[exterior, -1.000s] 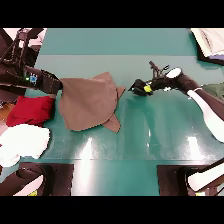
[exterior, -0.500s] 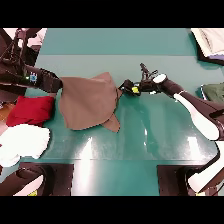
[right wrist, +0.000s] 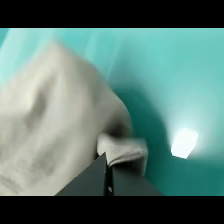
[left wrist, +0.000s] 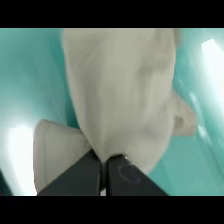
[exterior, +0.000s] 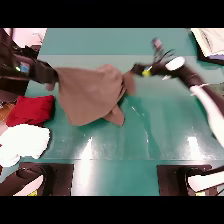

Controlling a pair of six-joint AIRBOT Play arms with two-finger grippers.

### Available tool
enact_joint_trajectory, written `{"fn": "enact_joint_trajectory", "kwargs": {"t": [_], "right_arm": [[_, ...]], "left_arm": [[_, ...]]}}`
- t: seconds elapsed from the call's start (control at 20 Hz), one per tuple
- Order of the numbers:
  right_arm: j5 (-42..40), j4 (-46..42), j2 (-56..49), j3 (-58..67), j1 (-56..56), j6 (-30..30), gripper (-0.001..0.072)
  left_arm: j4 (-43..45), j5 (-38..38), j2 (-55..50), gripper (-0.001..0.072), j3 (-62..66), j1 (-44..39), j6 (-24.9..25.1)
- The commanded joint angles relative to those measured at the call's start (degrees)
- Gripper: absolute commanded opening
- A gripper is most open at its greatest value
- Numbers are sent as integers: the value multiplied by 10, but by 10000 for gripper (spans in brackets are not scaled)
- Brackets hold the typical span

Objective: Fold the shirts.

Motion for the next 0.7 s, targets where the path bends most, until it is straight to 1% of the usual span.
{"fn": "enact_joint_trajectory", "kwargs": {"t": [0.0,0.15,0.25,0.45,0.65], "right_arm": [[73,-114,119,66,-88,10,19],[147,-126,199,139,-172,10,19],[177,-127,247,177,-215,10,19],[172,-127,339,226,-274,10,19],[156,-127,417,261,-341,10,19]], "left_arm": [[29,8,0,25,100,0,-8],[24,7,0,25,195,0,-8],[10,7,1,25,247,0,-8],[-53,7,1,25,338,0,-8],[-165,6,10,25,355,0,-8]]}}
